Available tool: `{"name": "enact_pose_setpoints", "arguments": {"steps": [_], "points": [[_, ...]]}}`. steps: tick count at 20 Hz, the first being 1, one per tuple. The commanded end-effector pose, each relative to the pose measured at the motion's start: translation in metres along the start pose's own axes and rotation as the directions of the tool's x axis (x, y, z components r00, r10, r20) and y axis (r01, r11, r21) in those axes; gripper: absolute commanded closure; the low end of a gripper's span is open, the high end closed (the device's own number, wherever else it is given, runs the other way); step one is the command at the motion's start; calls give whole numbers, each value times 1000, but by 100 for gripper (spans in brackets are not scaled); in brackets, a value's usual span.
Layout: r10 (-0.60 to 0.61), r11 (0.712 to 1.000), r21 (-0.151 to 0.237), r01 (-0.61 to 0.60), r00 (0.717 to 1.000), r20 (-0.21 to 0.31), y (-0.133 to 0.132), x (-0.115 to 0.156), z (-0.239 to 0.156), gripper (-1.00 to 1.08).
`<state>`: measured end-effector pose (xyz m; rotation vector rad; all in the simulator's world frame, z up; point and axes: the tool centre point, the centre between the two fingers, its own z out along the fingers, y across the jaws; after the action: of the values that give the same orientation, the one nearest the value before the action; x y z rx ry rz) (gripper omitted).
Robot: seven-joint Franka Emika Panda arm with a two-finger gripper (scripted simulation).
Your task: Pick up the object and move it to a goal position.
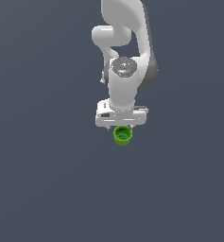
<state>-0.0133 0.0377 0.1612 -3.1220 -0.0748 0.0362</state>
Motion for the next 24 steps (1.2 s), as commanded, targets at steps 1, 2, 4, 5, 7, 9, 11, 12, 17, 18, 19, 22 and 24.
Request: {"name": "enact_pose_setpoints", "arguments": {"steps": [1,2,4,5,7,9,11,12,17,18,19,22,24], "points": [[0,1000,0,0,1000,0,0,0,0,-20],[0,1000,0,0,1000,0,0,0,0,-20],[0,1000,3,0,1000,-2,1,1,1,-20],[0,1000,6,0,1000,-3,2,1,1,-20],[-1,1000,9,1,1000,-4,3,1,2,-20],[-2,1000,10,2,1000,-4,4,1,1,-20],[-1,1000,9,1,1000,-4,3,1,2,-20],[2,1000,8,-2,1000,-5,3,1,2,-20],[25,1000,-3,-25,1000,-16,1,2,6,-20],[32,999,-6,-32,999,-20,1,2,7,-20],[39,999,-10,-39,999,-24,0,2,8,-20],[66,998,-21,-67,997,-38,-2,2,12,-20],[87,996,-30,-89,995,-51,-4,2,15,-20]]}}
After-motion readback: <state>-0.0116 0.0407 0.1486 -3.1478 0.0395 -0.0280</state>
